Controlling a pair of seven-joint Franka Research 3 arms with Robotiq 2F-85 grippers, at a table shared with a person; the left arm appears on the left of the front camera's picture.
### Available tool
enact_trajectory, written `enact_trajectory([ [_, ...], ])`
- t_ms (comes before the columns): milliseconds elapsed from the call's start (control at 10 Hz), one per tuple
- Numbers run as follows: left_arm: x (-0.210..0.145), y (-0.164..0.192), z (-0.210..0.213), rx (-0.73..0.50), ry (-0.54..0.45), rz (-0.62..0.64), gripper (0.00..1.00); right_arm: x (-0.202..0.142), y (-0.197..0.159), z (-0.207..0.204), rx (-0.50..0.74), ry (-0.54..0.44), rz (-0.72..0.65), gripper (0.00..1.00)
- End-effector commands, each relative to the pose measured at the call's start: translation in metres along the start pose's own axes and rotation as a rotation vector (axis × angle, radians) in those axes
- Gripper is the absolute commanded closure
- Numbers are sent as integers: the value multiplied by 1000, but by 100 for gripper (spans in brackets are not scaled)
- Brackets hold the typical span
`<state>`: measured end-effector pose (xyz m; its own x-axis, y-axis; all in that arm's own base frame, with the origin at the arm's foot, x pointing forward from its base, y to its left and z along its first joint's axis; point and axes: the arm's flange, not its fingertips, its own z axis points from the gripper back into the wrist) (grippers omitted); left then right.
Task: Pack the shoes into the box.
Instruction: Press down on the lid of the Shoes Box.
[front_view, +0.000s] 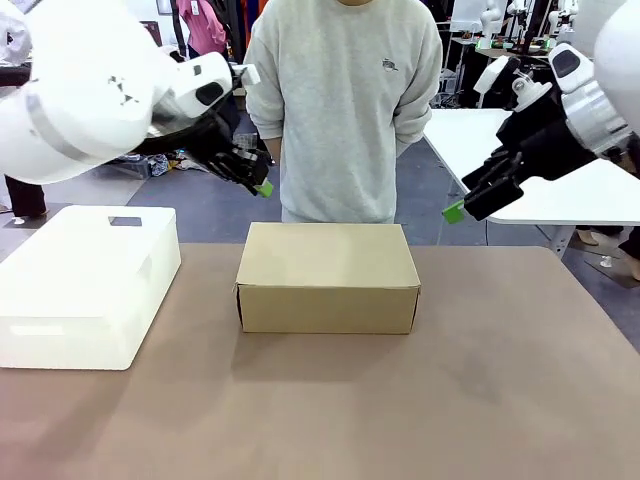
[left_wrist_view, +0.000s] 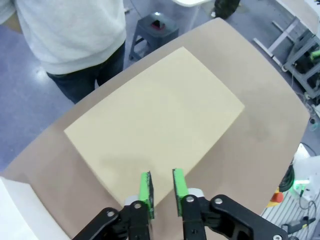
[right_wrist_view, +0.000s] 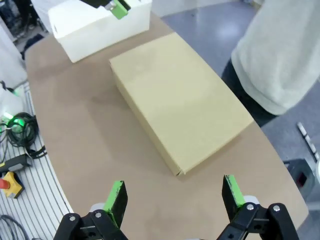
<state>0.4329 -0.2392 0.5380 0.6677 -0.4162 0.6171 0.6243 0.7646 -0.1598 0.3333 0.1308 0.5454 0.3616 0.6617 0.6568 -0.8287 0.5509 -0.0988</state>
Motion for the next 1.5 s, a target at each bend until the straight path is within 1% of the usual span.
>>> enact_trajectory([
  [0,15,-2,-12,35,29,27,100,1,20,9,-37,55,-34,0],
  [400,35,-3,-47,84,41,23,100,-7,38,19,-129,41,-38,0],
  [700,50,-8,-67,110,58,10,100,-9,38,20,-135,9,-35,0],
  [800,52,-8,-75,111,48,13,100,9,26,26,-109,40,-6,0],
  [1200,61,-5,-111,114,29,12,100,9,26,26,-109,40,-6,0],
  [1400,67,0,-142,128,47,-9,100,9,26,26,-109,40,-6,0],
])
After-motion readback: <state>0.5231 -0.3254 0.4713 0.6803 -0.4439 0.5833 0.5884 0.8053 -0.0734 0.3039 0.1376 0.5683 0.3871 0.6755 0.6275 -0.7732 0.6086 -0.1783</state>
